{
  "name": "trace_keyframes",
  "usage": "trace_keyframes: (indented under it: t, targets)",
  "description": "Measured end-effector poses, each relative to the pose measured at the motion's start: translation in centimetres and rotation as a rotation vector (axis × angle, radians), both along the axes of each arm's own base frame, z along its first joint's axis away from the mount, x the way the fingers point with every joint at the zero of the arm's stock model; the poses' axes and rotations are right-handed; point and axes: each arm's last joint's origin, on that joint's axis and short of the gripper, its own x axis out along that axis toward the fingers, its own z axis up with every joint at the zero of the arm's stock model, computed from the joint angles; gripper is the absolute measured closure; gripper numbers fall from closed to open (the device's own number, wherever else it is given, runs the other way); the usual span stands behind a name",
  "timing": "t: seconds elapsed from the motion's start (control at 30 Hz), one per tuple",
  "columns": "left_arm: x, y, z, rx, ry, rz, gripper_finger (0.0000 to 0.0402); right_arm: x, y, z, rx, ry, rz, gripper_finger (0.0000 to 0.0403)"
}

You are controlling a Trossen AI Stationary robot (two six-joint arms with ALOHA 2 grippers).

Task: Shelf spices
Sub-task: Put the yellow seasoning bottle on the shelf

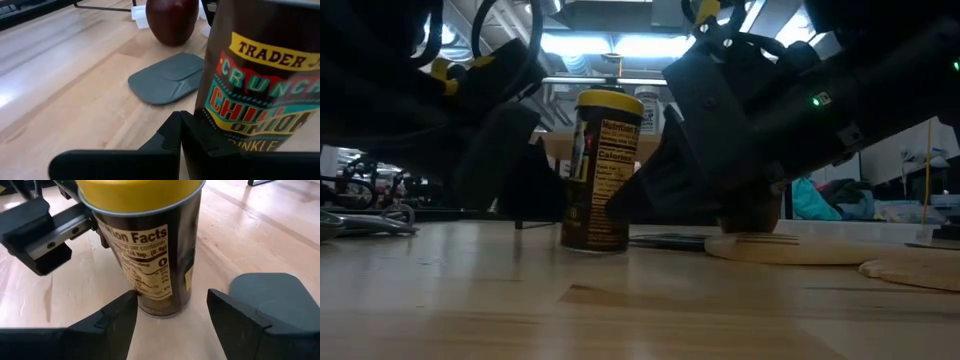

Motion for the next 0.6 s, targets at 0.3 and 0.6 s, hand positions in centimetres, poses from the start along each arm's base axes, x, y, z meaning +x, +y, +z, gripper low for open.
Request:
trace_keyframes:
  t: [0.3,0.6]
  targets:
    - [-1.5,-1.4,-0.6,-0.048,0.026,-0.013,0.0399,-0.2,-0.1,-0.3,-0.031,0.035,-0.017,0.0159]
    - [-2.9,-3.1,-0.8,-0.085,0.043,-0.065,0.0399,-0.4,-1.0,-0.2,-0.144,0.003,-0.177,0.0159]
